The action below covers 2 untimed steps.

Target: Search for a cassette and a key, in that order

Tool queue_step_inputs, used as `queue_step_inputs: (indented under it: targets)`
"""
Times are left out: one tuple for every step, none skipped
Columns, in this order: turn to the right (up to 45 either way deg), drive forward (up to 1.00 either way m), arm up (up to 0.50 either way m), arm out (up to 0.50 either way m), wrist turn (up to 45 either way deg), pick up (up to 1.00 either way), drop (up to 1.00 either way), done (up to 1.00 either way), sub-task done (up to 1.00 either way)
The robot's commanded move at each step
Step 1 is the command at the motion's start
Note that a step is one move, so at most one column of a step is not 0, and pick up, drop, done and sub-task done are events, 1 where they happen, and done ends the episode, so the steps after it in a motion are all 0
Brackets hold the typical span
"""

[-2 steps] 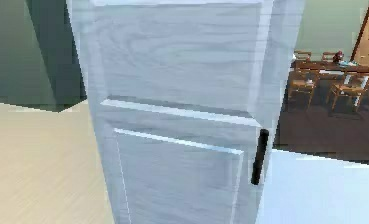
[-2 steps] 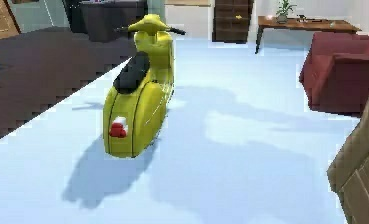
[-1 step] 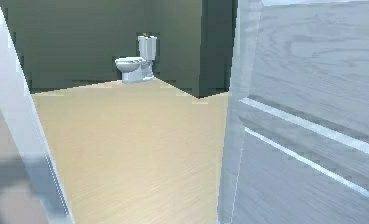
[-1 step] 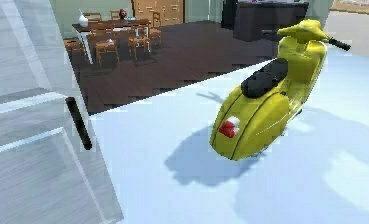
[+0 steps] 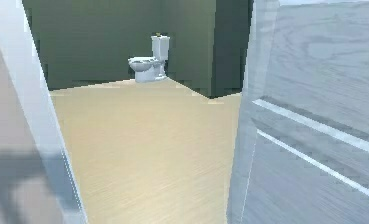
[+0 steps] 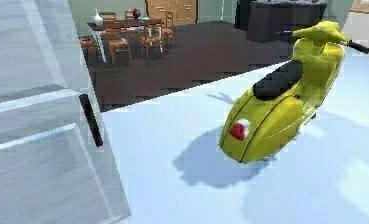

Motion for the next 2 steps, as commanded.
queue_step_inputs:
  targets:
    - [0.0,0.65,0.0,0.0,0.0,0.0,0.0,0.0,0.0]
    - [-45.0,0.0,0.0,0.0,0.0,0.0,0.0,0.0,0.0]
